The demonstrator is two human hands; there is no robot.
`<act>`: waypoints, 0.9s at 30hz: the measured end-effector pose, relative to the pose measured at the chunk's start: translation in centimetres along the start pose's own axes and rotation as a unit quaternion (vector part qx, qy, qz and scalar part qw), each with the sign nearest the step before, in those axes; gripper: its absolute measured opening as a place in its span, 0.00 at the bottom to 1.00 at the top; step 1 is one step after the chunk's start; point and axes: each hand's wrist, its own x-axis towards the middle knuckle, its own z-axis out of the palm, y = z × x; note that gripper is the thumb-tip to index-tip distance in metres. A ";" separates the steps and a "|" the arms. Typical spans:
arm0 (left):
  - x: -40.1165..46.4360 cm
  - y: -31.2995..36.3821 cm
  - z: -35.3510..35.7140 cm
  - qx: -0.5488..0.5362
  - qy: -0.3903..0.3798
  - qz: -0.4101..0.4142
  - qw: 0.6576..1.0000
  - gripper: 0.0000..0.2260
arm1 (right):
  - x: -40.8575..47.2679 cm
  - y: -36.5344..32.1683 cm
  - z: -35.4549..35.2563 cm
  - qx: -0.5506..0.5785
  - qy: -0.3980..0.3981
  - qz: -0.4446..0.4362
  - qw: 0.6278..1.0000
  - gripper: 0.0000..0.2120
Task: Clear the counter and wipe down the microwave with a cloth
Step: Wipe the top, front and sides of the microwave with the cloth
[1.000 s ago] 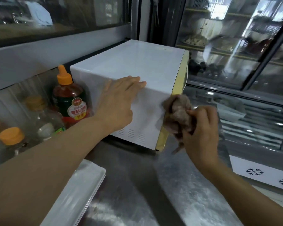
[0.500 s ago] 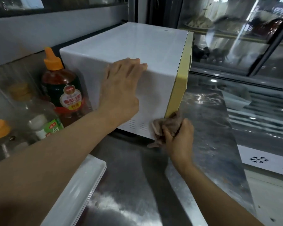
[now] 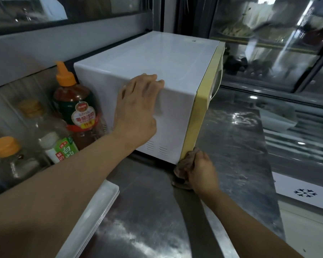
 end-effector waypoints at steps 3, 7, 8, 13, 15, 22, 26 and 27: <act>0.0 0.4 -0.6 0.002 -0.025 -0.013 1.000 0.33 | 0.1 0.8 -1.9 -0.122 -0.089 -0.026 0.988 0.15; -0.1 1.1 -1.7 0.005 -0.067 -0.033 0.997 0.35 | 0.0 0.7 -4.2 -0.131 -0.110 -0.023 0.985 0.11; -0.1 1.2 -2.1 0.010 -0.081 -0.038 0.996 0.36 | -0.1 0.7 -4.8 -0.136 -0.114 -0.021 0.984 0.11; -0.9 2.5 -3.9 0.048 -0.167 -0.085 0.981 0.42 | -0.5 0.3 -8.8 -0.105 -0.131 -0.019 0.986 0.13; -1.6 3.6 -4.7 0.056 -0.185 -0.100 0.976 0.43 | -0.7 0.1 -10.5 -0.085 -0.123 -0.020 0.989 0.14; -4.5 7.7 -6.9 0.077 -0.308 -0.104 0.942 0.37 | -2.8 -0.7 -15.6 -0.044 -0.084 -0.031 0.995 0.15; -6.3 10.0 -9.1 0.077 -0.348 -0.090 0.930 0.34 | -5.9 -1.4 -19.0 -0.031 -0.090 -0.030 0.995 0.14; -6.9 10.5 -9.8 0.074 -0.349 -0.088 0.930 0.34 | -6.9 -1.6 -19.9 -0.028 -0.084 -0.030 0.996 0.13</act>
